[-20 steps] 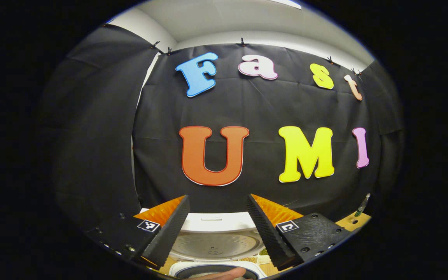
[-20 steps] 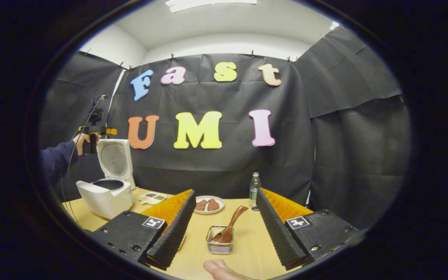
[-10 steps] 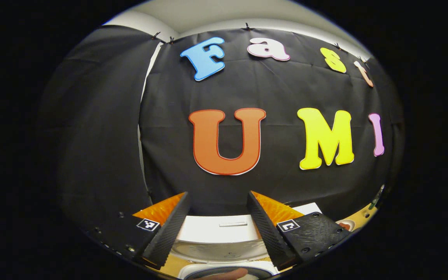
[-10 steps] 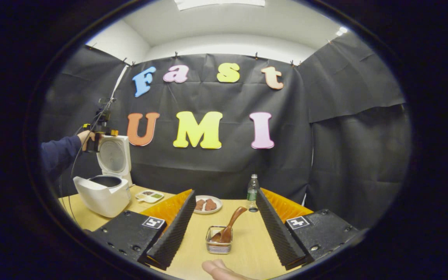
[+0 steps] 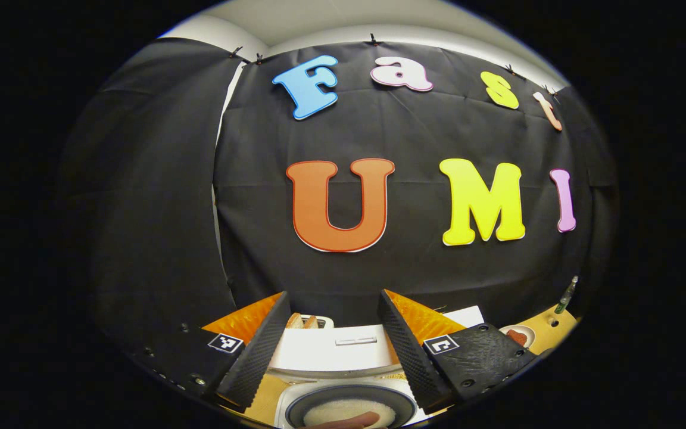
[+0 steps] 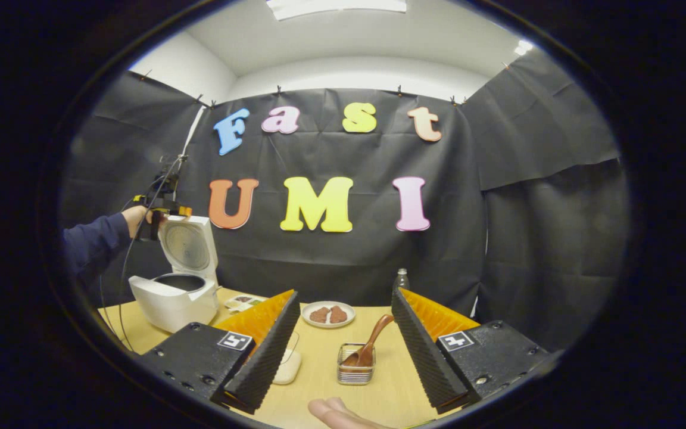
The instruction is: Close the left gripper, press the button to open the rice cooker; take a wooden spoon from the chopstick holder with the right hand, scoop a spoonful of rice and pour it into the rice cooker, then put the wooden spoon back into the chopstick holder.
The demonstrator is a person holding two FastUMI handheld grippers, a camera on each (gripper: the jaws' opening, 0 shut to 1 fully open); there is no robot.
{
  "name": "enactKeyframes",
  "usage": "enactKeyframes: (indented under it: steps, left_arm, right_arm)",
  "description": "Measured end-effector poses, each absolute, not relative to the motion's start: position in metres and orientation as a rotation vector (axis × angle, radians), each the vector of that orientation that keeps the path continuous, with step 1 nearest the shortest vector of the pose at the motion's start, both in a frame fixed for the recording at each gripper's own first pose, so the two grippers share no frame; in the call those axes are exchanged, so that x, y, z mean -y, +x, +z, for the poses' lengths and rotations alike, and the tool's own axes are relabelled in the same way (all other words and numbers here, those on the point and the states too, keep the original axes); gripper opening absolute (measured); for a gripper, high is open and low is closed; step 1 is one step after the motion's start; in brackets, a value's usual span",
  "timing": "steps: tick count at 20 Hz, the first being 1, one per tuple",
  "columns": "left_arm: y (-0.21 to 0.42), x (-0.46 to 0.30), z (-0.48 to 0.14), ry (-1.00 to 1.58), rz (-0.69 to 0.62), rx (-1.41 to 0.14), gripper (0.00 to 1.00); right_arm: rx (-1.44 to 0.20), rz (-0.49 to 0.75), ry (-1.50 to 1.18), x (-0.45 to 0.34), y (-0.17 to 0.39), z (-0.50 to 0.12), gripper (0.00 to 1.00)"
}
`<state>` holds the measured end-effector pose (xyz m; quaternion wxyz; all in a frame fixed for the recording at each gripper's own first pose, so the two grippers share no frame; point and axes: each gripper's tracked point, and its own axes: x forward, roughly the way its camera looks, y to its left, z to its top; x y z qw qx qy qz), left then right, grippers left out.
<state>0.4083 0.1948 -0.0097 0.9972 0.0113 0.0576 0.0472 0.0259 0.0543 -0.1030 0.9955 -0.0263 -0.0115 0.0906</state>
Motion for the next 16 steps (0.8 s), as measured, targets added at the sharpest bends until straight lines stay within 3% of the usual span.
enactKeyframes:
  steps: [2, 3, 4, 7, 12, 16]
  left_arm:
    - [0.406, -0.189, -0.007, 0.021, 0.054, -0.136, 0.95]
    - [0.404, -0.189, -0.006, 0.020, 0.034, -0.142, 1.00]
    - [0.404, -0.188, -0.009, 0.007, 0.021, -0.160, 0.94]
    - [0.391, -0.196, -0.022, -0.005, 0.064, -0.187, 0.94]
    - [0.345, -0.186, -0.077, 0.011, 0.003, -0.245, 1.00]
    - [0.339, -0.182, -0.117, 0.010, -0.008, -0.361, 0.97]
  right_arm:
    - [0.038, 0.195, -0.054, -0.059, 0.017, -0.101, 0.98]
    - [0.043, 0.197, -0.055, -0.060, 0.016, -0.101, 0.96]
    - [0.047, 0.203, -0.051, -0.064, 0.013, -0.101, 0.98]
    - [0.043, 0.227, -0.031, -0.074, 0.008, -0.105, 0.98]
    - [0.011, 0.277, -0.013, -0.092, 0.004, -0.115, 0.98]
    - [0.003, 0.296, -0.022, -0.100, 0.003, -0.119, 0.98]
